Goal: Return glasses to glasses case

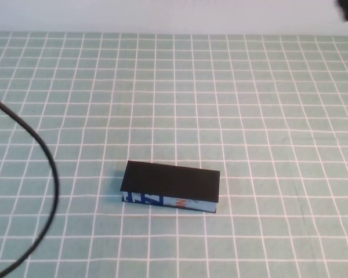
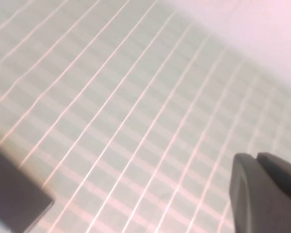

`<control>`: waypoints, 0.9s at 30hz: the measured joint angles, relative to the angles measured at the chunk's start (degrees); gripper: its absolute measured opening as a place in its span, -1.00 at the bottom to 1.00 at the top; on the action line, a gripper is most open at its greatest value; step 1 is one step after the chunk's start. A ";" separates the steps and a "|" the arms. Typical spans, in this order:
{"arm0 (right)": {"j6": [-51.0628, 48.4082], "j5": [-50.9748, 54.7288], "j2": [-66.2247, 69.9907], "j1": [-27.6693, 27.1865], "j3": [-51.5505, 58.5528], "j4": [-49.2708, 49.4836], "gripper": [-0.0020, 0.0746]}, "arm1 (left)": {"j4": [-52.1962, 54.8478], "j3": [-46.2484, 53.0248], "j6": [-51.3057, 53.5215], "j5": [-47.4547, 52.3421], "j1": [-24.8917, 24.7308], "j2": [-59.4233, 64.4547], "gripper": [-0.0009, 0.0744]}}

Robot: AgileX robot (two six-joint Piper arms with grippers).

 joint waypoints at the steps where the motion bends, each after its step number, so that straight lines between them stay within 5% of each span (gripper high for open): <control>1: 0.76 -2.18 -1.98 -0.04 1.89 -1.02 -0.98 | -0.43 0.71 -0.70 -1.13 0.83 -1.40 -0.97; 12: 7.29 -27.42 -32.84 -0.13 39.51 -1.64 -0.98 | -1.13 19.65 -10.35 -14.95 1.73 -20.23 -0.97; 27: 7.48 -30.97 -63.70 -0.13 78.73 -0.66 -0.98 | -1.61 43.03 -29.27 -24.55 1.73 -38.98 -0.97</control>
